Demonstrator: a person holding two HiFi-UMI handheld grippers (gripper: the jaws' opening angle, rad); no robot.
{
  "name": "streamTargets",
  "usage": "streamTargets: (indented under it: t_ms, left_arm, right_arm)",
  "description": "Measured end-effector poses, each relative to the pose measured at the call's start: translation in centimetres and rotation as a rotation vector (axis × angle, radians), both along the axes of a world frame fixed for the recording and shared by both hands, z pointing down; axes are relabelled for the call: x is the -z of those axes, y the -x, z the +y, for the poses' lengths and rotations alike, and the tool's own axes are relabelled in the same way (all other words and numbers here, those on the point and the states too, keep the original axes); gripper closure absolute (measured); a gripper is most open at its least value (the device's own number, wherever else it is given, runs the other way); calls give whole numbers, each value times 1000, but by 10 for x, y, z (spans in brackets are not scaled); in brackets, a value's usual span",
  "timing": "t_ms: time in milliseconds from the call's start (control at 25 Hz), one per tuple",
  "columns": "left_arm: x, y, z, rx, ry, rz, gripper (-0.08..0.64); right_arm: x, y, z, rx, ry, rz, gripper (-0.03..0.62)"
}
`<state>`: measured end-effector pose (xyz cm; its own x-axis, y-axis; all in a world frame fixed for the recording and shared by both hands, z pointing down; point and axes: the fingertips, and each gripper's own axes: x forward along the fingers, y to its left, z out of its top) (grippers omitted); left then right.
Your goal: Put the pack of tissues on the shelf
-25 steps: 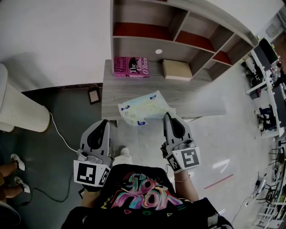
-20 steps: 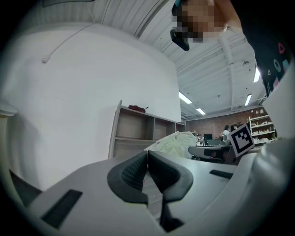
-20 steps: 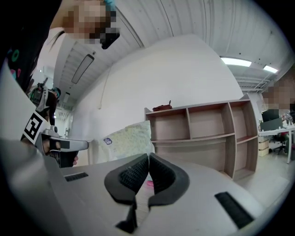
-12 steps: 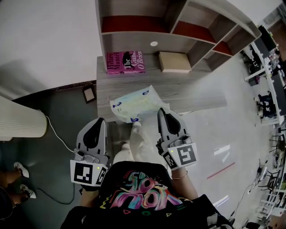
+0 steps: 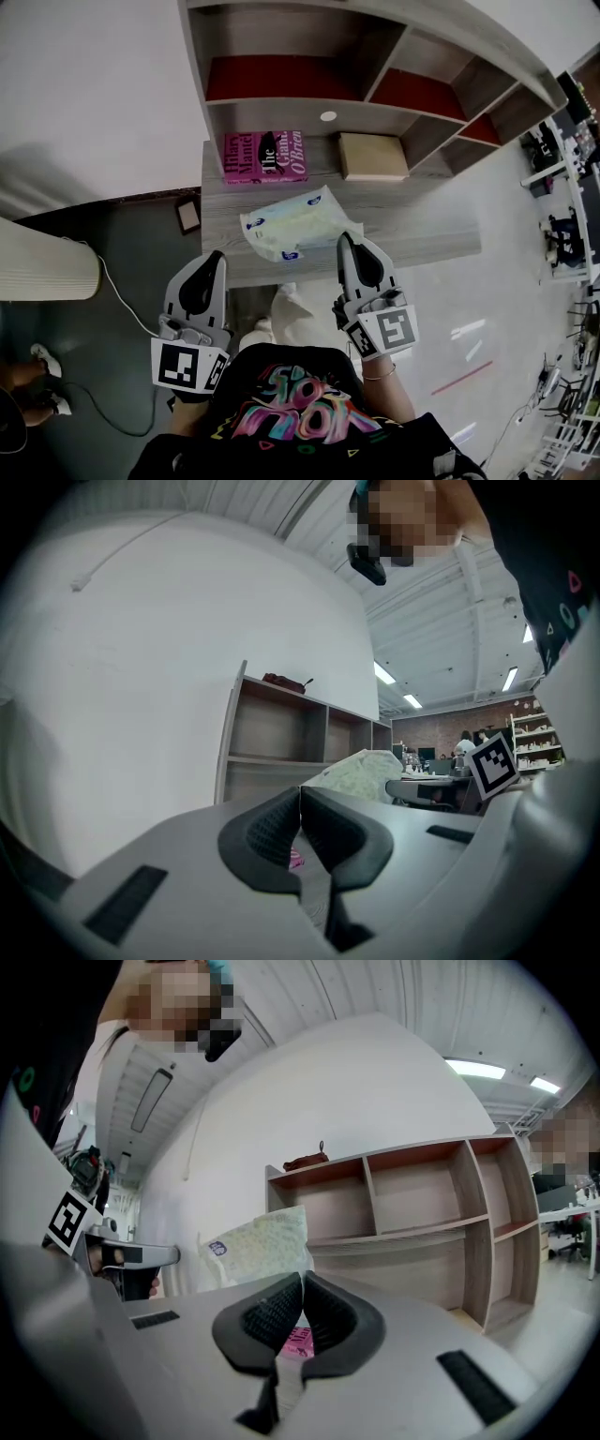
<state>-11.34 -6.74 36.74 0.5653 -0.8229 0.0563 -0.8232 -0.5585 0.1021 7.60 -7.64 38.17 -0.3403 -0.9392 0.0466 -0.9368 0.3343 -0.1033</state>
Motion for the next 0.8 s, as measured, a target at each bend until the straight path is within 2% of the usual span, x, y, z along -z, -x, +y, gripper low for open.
streamTargets:
  t_ms: [120, 400, 600, 800]
  left_arm:
    - [6, -1, -8, 19, -22, 3, 535]
    - [34, -29, -95, 75, -76, 6, 535]
    - [39, -44, -112, 114, -95, -7, 535]
    - [36, -44, -128, 157, -91, -14, 535]
  right_arm:
    - [3, -1, -10, 22, -10, -3, 575]
    - [27, -26, -105, 81, -52, -1, 575]
    - [35, -38, -131, 140, -75, -5, 575]
    - [32, -42, -156, 173, -74, -27, 575]
